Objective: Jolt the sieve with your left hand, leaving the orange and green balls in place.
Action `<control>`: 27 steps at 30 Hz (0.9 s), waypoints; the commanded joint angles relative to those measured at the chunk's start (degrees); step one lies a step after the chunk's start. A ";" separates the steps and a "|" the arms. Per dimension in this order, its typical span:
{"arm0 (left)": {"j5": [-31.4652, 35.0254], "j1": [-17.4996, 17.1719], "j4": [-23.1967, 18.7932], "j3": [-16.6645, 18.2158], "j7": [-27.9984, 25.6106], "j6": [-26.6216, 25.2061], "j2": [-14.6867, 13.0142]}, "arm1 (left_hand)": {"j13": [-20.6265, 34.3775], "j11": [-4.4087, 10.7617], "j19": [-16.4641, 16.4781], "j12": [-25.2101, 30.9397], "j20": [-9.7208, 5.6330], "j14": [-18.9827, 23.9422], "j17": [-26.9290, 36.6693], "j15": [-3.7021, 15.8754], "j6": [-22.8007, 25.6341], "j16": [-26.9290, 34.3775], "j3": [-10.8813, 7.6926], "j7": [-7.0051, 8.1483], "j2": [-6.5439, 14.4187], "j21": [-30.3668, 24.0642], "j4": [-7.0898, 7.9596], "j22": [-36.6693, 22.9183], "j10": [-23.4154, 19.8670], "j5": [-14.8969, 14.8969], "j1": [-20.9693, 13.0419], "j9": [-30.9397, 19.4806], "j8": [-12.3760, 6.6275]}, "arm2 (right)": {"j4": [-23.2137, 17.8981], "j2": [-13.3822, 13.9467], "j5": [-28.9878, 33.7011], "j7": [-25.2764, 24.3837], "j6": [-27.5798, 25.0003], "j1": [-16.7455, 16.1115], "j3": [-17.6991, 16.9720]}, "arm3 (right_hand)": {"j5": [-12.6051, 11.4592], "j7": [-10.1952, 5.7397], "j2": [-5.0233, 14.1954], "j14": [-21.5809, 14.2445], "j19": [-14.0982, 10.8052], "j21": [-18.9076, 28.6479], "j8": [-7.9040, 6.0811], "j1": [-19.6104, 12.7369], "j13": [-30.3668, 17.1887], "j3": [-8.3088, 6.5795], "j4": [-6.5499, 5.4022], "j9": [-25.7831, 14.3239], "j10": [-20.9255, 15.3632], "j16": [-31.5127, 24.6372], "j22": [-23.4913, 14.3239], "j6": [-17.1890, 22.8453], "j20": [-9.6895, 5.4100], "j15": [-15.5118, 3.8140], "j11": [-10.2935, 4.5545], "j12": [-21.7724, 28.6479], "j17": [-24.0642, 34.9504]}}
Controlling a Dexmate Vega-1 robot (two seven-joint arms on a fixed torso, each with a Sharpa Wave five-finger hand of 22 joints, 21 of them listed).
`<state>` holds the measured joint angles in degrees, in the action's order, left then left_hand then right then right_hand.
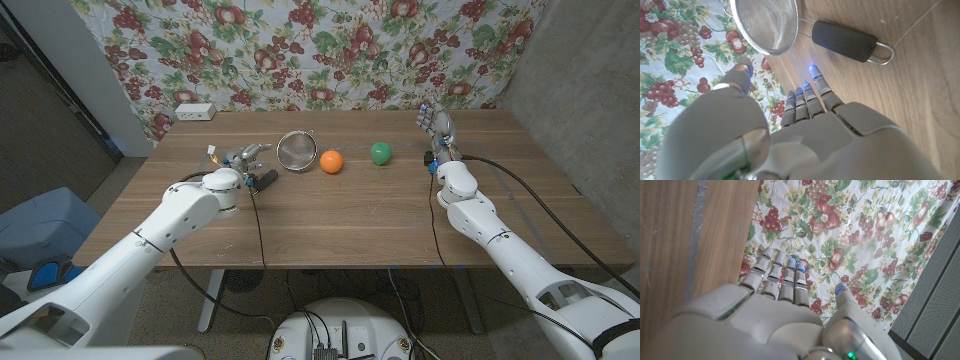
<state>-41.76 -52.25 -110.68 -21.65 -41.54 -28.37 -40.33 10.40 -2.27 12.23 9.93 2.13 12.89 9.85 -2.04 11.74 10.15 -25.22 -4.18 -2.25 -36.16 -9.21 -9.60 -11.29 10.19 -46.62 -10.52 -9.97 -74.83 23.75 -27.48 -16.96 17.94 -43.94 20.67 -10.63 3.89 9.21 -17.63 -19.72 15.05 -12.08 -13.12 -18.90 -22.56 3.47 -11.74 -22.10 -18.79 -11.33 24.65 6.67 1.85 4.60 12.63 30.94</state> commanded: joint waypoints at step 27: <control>25.00 -2.85 17.61 0.11 15.17 42.83 7.46 | 0.11 3.17 -2.91 0.65 -3.95 -7.86 0.20 3.04 -6.26 0.12 4.44 3.09 1.40 5.84 2.57 -0.09 6.88 -0.34 7.07 0.16 -0.14 | 2.61 -0.77 -0.59 0.76 0.56 1.32 0.31 | 0.12 0.47 -0.22 0.17 0.21 0.31 0.06 0.33 0.01 -0.02 -0.27 -0.14 0.07 0.24 -0.09 0.12 -0.24 0.34 0.56 0.39 0.29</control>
<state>-19.11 -55.58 -100.88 -22.65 -33.06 3.13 -35.12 10.39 0.33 9.03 10.20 -0.58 5.31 9.87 0.22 5.98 9.93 -21.37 -0.74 -1.14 -30.71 -7.09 -9.60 -4.84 9.95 -40.89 -10.39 -9.97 -72.81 23.36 -28.09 -16.14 18.48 -43.08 20.73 -10.63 3.88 9.21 -17.41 -19.73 15.05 -12.08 -13.12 -18.90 -22.55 3.47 -11.74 -21.89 -18.79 -11.31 24.65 6.66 2.06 4.82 12.64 30.93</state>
